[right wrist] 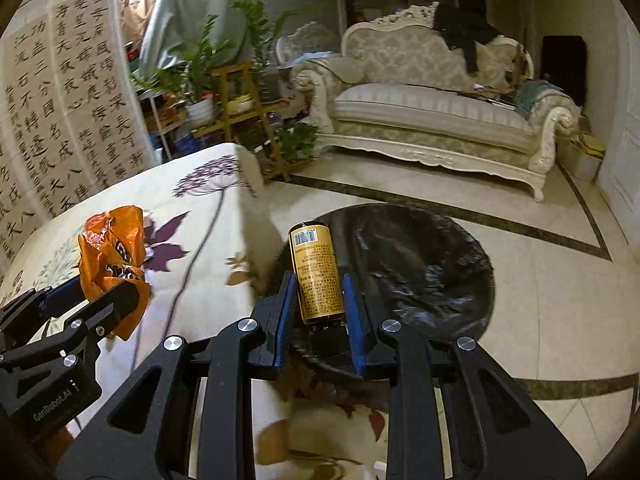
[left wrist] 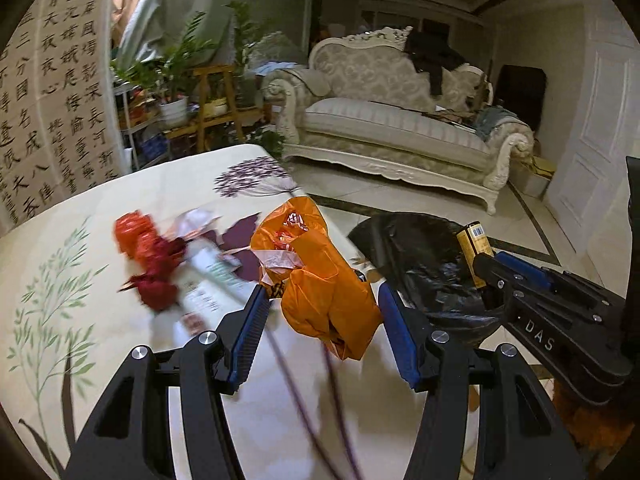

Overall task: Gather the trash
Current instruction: 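Carry the orange bag with the left tool while the right tool carries the yellow tube over the bin, then open both tools over the bin to drop the bag and tube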

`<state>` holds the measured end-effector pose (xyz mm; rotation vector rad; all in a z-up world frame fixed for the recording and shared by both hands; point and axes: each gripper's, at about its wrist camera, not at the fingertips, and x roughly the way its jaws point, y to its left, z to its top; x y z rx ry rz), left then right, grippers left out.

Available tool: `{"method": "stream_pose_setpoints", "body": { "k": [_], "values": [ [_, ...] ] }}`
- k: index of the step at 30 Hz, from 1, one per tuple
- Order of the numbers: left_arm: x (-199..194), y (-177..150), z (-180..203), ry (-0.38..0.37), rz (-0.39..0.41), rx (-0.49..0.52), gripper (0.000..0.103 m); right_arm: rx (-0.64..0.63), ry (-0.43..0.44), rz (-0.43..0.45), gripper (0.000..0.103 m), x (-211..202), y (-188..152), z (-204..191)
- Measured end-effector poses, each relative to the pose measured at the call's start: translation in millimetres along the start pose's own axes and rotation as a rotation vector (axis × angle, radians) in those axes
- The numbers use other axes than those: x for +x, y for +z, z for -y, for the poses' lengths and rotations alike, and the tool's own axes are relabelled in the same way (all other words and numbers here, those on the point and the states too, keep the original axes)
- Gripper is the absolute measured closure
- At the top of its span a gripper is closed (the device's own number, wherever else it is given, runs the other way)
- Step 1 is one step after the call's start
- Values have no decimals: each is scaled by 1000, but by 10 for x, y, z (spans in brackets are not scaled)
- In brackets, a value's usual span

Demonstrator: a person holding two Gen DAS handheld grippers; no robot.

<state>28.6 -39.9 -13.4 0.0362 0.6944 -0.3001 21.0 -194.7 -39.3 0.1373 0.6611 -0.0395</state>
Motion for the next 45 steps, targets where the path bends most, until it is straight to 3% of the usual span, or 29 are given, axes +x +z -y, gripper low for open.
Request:
{"method": "stream_pose_setpoints", "body": {
  "k": [13,28,37,39,41,45],
  "values": [
    [419,169,344,-8,-43,62,47,53,-23,-12,80,244,40,321],
    [796,342,529,47,-66,89,46,67,-54,-15,79,478,159,445],
    [894,375,540,57,-101,84,29,77,-81,-21,77,514,155,460],
    [887,384,529,58,-100,79,29,76,-86,-18,75,500,155,456],
    [872,392,522,60,-95,73,27,79,-91,-10,59,469,152,456],
    [789,390,431,82,-82,57,26,77,-89,-5,57,421,162,434]
  ]
}}
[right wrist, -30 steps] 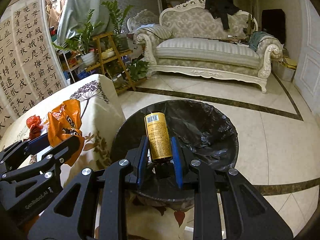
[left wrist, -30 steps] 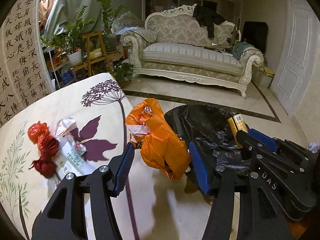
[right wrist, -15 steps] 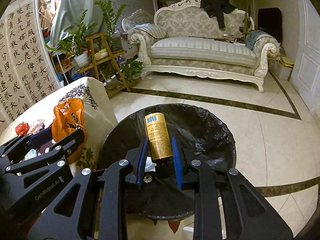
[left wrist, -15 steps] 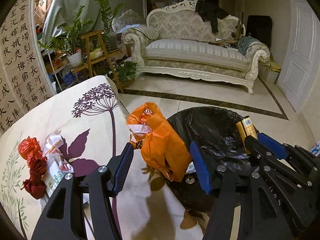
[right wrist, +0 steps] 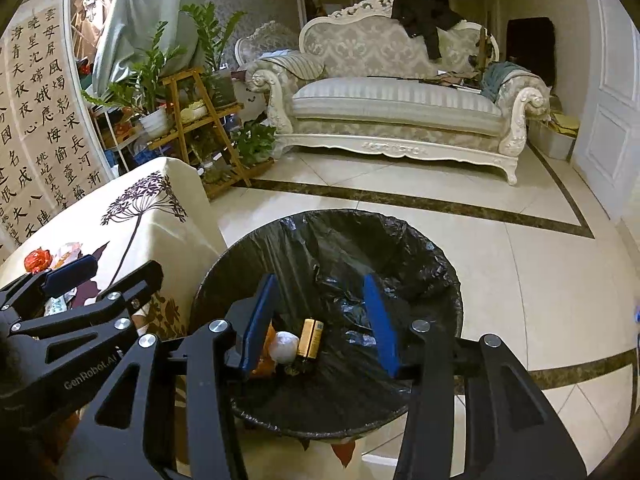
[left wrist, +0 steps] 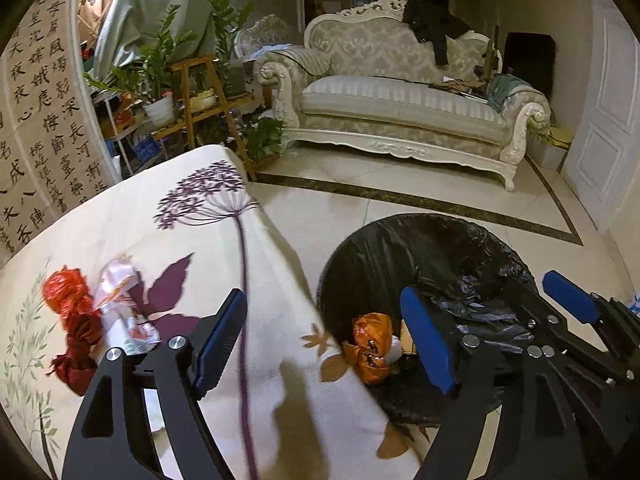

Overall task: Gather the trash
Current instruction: 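Open both tools over the bin to drop the bag and tube, then move both tools back over the table toward the remaining trash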

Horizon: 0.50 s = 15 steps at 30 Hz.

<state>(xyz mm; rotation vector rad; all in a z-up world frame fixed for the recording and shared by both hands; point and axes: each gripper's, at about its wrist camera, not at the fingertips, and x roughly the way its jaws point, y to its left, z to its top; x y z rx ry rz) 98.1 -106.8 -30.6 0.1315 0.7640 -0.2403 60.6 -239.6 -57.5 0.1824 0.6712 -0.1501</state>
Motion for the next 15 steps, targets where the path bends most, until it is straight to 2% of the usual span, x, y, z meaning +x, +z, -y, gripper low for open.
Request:
{"method": "stream_pose_setpoints", "body": {
  "k": [7,15],
  "values": [
    [-244,-101,-374,55,12,-78,24,-8,20,-4,53,-78,-35,-118],
    [-563,-301,-968,150,25,-184,23,-66,94,-10,53,-182,-92,-527]
  ]
}}
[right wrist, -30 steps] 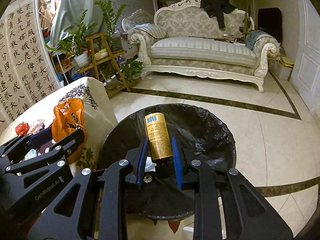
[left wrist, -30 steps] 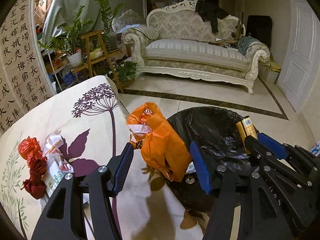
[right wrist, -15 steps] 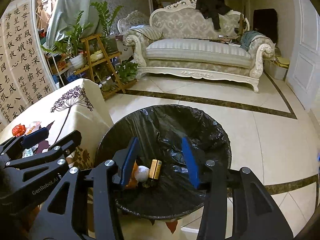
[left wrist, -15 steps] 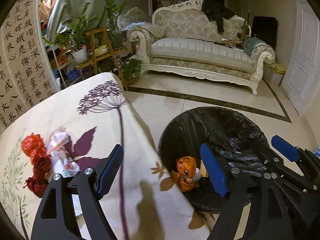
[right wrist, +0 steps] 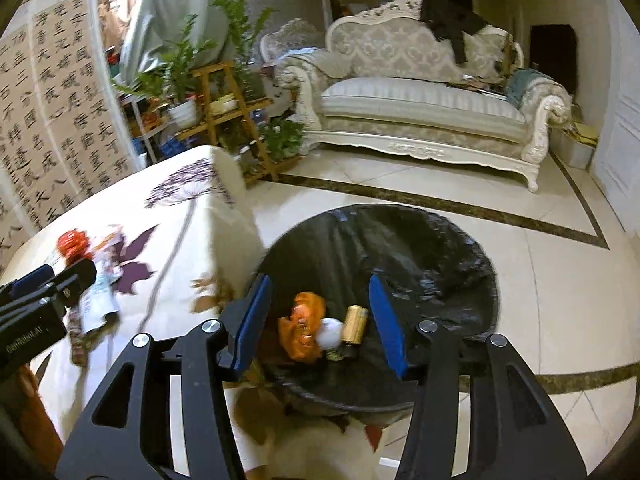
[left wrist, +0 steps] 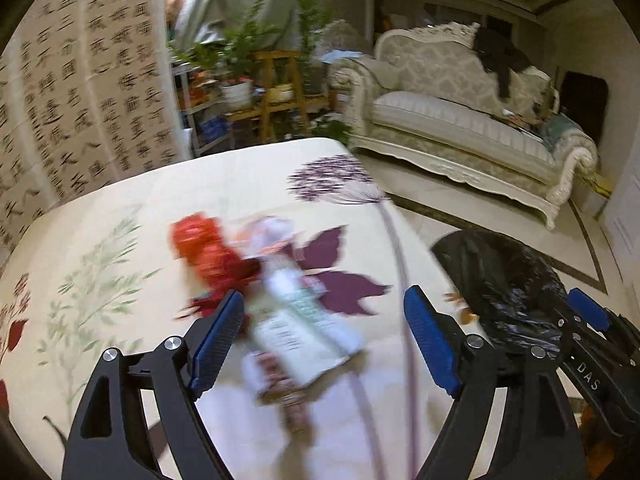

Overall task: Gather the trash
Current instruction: 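Move both tools back over the table toward the remaining trash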

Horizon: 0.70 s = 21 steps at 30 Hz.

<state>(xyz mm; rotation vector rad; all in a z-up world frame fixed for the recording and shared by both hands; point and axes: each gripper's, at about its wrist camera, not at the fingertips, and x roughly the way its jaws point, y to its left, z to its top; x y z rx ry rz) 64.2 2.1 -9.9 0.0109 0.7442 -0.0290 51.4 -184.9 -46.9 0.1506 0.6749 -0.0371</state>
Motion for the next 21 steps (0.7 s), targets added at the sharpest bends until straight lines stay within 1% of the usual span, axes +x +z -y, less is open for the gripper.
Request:
{"method": "stream_pose_setpoints", "body": {
  "k": [6,13,21],
  "values": [
    [-120,-110,-433,89,6,-47,23,-69,69,-5,53,-60,-57,-431],
    [-224,-283,-877,157,-5,-106,23,-152,146,-10,53,-166,-145,-906],
    [-300,-504,-1385,223,-26,-179,22,-240,227,-39,53,-208,-288,-1426]
  ]
}}
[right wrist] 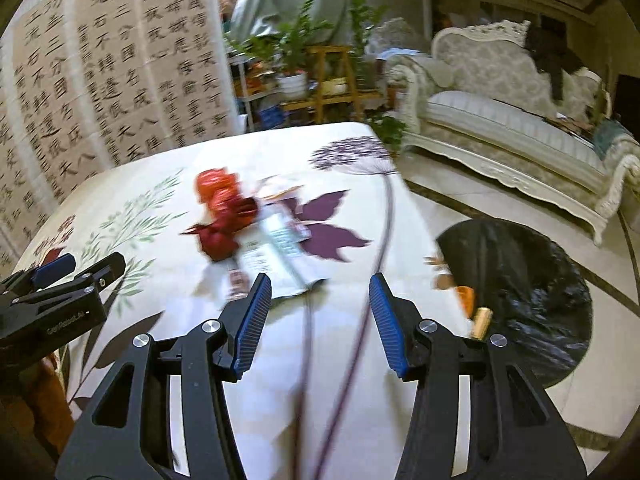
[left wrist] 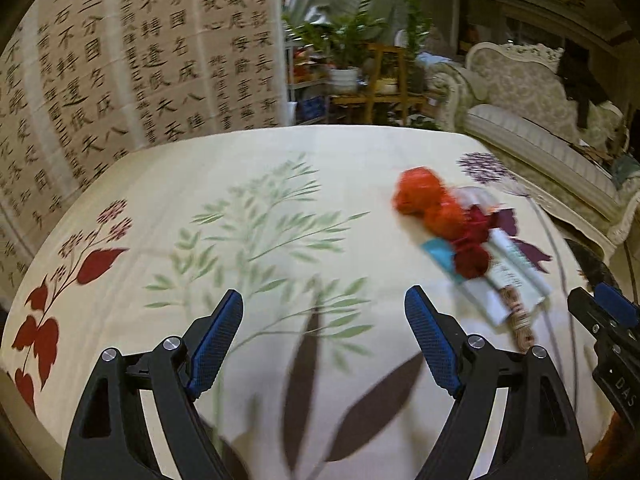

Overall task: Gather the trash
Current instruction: 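Move both tools back over the table toward the remaining trash, then grasp the striped rope bundle with the right tool while the left tool grasps the red ribbon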

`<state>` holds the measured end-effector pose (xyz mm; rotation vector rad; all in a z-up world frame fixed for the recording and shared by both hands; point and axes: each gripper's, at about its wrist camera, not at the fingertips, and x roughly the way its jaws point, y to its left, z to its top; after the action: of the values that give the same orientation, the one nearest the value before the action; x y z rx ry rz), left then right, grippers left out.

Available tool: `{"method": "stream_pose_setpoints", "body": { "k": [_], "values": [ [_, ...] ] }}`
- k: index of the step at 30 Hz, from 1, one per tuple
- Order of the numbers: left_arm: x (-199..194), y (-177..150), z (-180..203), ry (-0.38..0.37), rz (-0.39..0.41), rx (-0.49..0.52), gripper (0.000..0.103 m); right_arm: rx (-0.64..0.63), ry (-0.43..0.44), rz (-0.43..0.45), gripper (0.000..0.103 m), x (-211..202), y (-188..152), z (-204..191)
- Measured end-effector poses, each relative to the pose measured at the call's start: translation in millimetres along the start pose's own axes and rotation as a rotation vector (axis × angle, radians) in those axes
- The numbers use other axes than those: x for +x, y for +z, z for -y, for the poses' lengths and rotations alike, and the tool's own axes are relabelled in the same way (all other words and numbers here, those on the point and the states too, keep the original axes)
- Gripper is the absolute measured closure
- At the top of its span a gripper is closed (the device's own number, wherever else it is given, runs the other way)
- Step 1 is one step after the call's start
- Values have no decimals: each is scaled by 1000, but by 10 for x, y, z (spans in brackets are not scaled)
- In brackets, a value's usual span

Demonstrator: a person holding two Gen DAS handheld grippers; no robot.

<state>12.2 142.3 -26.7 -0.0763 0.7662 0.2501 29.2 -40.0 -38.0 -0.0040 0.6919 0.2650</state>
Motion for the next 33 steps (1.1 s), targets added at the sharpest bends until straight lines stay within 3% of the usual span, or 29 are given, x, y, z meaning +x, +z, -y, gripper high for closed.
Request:
{"method": "stream_pose_setpoints", "body": {
  "k": [9,19,33],
  "values": [
    [48,-99,-351,39,-24,-55,22,-46,37,-59,55,183,-68,-277],
    [59,-105,-308,13,-30,-49,22,-86,57,-104,90,256,-92,-348],
    [93,56,114,-72,-19,4,22,-43,31,-41,91,91,55,-116]
  ]
}}
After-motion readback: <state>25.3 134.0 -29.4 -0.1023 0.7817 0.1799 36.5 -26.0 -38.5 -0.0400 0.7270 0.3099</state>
